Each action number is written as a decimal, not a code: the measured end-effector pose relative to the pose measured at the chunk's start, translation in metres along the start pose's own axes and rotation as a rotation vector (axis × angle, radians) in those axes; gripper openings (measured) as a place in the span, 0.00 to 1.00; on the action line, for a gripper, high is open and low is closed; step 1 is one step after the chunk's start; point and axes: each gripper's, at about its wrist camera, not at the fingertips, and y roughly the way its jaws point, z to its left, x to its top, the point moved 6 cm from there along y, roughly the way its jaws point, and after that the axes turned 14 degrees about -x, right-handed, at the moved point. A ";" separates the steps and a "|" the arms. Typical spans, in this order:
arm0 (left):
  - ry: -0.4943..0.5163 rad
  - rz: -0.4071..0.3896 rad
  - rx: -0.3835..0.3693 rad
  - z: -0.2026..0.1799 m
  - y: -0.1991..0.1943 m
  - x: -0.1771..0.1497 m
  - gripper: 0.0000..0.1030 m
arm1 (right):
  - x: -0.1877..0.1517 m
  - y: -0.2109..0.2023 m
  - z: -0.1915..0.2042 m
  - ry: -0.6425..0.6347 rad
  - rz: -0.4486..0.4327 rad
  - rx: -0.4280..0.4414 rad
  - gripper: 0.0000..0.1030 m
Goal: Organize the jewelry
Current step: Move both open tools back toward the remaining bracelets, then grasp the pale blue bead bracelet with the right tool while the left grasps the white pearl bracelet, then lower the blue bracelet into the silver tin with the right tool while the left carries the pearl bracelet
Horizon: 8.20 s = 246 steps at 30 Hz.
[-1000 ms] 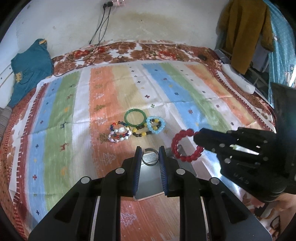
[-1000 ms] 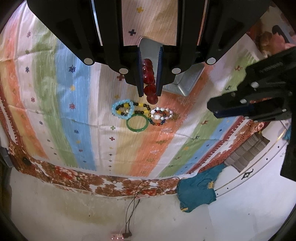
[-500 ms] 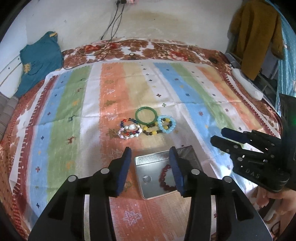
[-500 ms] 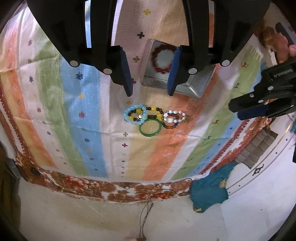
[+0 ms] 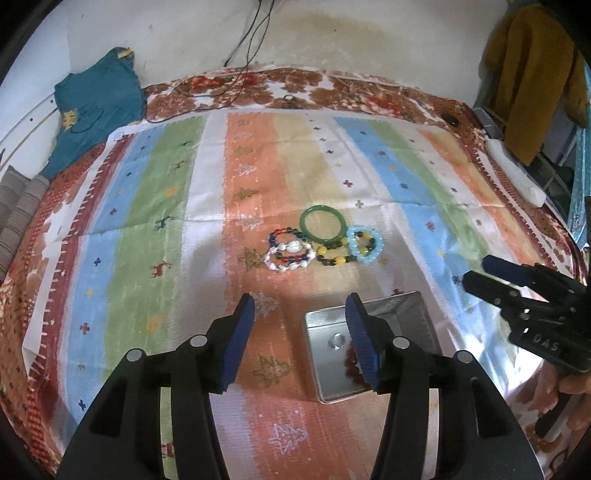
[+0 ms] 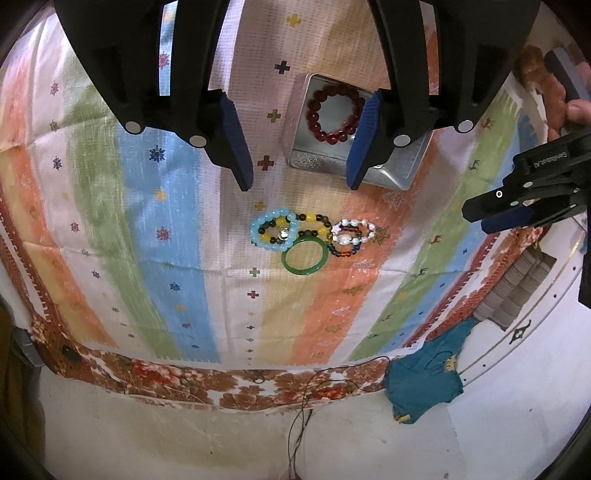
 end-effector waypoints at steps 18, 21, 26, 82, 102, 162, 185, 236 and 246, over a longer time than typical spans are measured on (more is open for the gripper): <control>-0.038 0.036 0.058 0.033 0.025 0.010 0.59 | 0.018 0.023 -0.009 0.044 0.034 0.008 0.67; -0.042 0.042 0.057 0.037 0.031 0.014 0.61 | 0.021 0.027 -0.014 0.054 0.044 0.006 0.68; -0.048 0.062 0.063 0.040 0.044 0.016 0.63 | 0.023 0.038 -0.013 0.031 0.056 -0.019 0.69; -0.083 0.205 0.057 0.086 0.155 0.030 0.66 | 0.034 0.163 -0.018 -0.009 0.232 -0.133 0.70; -0.039 0.249 0.079 0.087 0.178 0.029 0.42 | 0.036 0.200 -0.018 -0.032 0.279 -0.163 0.69; 0.005 0.130 0.038 0.049 0.116 0.050 0.09 | 0.050 0.121 -0.001 -0.090 0.115 -0.086 0.12; 0.039 0.056 -0.018 0.007 0.065 0.051 0.09 | 0.049 0.053 0.016 -0.075 0.004 -0.034 0.12; 0.076 0.016 -0.099 -0.037 0.001 0.001 0.09 | -0.003 -0.017 0.031 -0.106 -0.058 0.010 0.12; 0.034 0.015 -0.051 -0.024 0.002 -0.001 0.23 | -0.006 -0.009 0.014 -0.060 -0.025 -0.049 0.28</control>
